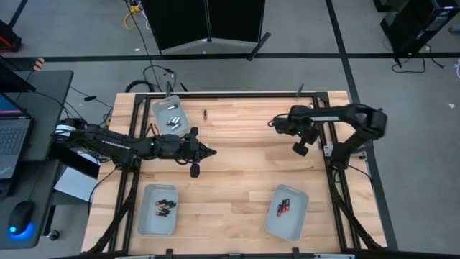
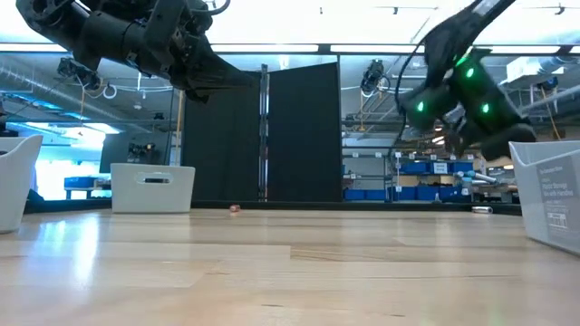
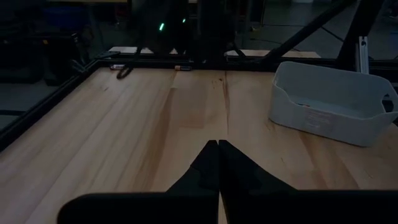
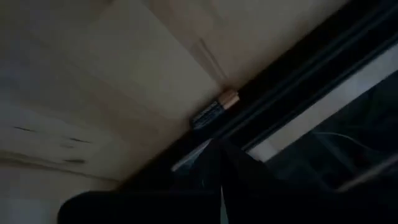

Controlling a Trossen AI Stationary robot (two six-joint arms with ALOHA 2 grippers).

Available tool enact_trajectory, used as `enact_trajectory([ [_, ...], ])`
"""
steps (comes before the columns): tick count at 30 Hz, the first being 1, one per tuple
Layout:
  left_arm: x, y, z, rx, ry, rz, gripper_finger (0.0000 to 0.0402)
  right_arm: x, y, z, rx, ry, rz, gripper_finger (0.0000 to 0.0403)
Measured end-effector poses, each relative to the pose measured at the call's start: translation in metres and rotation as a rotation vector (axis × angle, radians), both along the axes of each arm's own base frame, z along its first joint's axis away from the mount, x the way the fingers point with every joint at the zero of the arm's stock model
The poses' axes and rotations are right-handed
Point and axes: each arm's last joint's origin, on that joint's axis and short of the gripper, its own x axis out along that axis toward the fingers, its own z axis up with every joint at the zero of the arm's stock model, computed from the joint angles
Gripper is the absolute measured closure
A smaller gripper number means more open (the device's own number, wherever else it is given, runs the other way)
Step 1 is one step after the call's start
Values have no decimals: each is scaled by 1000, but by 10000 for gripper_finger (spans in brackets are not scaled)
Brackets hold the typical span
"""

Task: Sort batteries
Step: Put the black-brown battery into the bottom left gray bin

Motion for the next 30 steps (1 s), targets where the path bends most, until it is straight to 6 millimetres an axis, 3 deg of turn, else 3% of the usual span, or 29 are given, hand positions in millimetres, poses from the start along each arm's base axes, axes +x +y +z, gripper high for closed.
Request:
enact_trajectory([
  [9,0,0,0,2,5,0,396,4,-21,-33,170,135,170,394],
  [30,0,0,-2,2,17,-1,396,-27,-42,-72,385,202,192,394],
])
